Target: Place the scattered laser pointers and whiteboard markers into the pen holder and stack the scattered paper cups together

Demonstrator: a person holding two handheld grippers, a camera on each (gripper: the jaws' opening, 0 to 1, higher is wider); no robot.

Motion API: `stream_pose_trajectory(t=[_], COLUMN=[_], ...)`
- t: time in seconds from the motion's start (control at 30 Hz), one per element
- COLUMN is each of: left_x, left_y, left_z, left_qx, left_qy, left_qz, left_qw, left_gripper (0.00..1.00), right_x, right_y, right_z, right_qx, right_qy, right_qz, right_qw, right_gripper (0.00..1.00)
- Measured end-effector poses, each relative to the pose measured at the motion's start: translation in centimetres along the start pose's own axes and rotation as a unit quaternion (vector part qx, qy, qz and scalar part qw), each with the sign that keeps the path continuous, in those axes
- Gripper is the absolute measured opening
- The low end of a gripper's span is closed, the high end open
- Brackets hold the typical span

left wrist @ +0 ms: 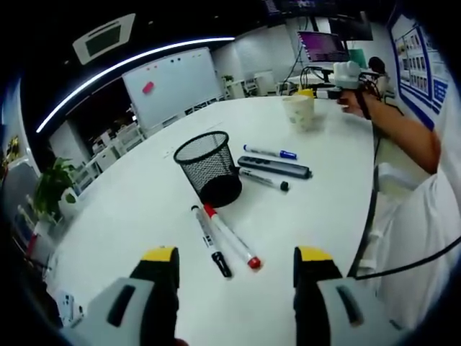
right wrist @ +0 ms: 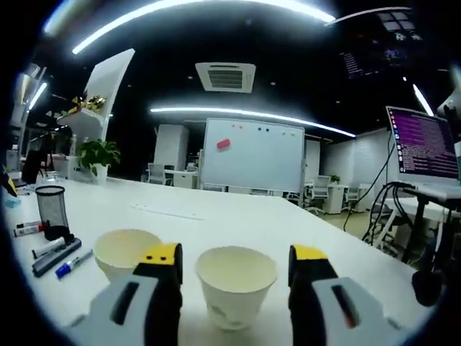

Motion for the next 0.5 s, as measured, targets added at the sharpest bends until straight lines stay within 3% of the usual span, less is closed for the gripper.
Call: stream_pose_trajectory(t=[0.5], left_x=[0.14], left_y=[0.13], left_z=[-0.35], left_qx=[-0.002], left_qy=[-0.002], left_qz=[-0.004], left_qw=[1.0], left_gripper=[0.65], right_x=[-0.33], right_y=[0.24], right_z=[-0.78], right_qx=[-0.012], right_qy=[-0.003], right_qz=[0.01], right_qw=[0.9999], right_gripper=[0.54])
Point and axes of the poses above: the point that each gripper's makers call its tool centre point, and the gripper's own axes: y roughly forward along the fingers, x roughly to its right, z roughly out of its top, the point moved 5 cm from there along -y, roughly backward along the fingers, and after that the axes turned 2 degrees about z, right-handed, at the moved point
